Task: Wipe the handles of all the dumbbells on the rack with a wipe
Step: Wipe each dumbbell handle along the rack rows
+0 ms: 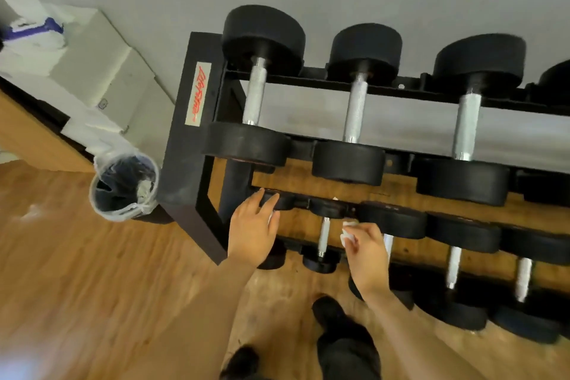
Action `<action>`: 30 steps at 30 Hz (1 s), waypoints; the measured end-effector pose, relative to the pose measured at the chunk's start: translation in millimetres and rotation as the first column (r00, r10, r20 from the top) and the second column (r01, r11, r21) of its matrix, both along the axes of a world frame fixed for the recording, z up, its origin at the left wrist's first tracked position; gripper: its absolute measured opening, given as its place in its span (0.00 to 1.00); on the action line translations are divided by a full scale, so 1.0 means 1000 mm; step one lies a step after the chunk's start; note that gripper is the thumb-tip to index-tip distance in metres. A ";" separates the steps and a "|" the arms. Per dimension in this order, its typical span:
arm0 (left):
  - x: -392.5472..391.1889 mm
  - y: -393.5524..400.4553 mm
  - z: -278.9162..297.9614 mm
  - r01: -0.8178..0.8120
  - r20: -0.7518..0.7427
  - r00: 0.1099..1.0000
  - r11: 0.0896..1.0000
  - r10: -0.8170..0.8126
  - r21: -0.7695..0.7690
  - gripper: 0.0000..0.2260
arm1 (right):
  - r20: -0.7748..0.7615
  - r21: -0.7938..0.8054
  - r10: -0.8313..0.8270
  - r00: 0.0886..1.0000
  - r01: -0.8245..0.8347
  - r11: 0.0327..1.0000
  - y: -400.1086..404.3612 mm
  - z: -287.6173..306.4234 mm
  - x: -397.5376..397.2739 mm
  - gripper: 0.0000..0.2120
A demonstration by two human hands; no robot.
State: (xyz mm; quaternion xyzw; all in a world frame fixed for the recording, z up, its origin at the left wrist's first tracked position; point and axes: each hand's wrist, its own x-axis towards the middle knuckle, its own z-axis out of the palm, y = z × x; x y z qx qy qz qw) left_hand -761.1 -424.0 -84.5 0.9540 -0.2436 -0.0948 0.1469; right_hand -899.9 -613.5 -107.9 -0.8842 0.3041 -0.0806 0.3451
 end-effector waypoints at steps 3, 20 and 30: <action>0.011 0.012 -0.020 0.091 0.001 0.996 0.996 -0.091 -0.005 0.20 | -0.012 0.050 -0.124 0.992 0.125 0.991 0.026 -0.022 -0.010 0.12; 0.020 0.059 -0.198 0.188 0.089 0.980 0.976 -0.179 -0.108 0.24 | -0.029 0.157 -0.318 0.948 0.319 0.935 0.084 -0.227 -0.004 0.12; 0.069 0.003 -0.308 0.219 0.375 0.918 0.955 -0.132 -0.198 0.19 | 0.224 0.074 -0.355 0.908 0.347 0.935 0.022 -0.323 0.048 0.11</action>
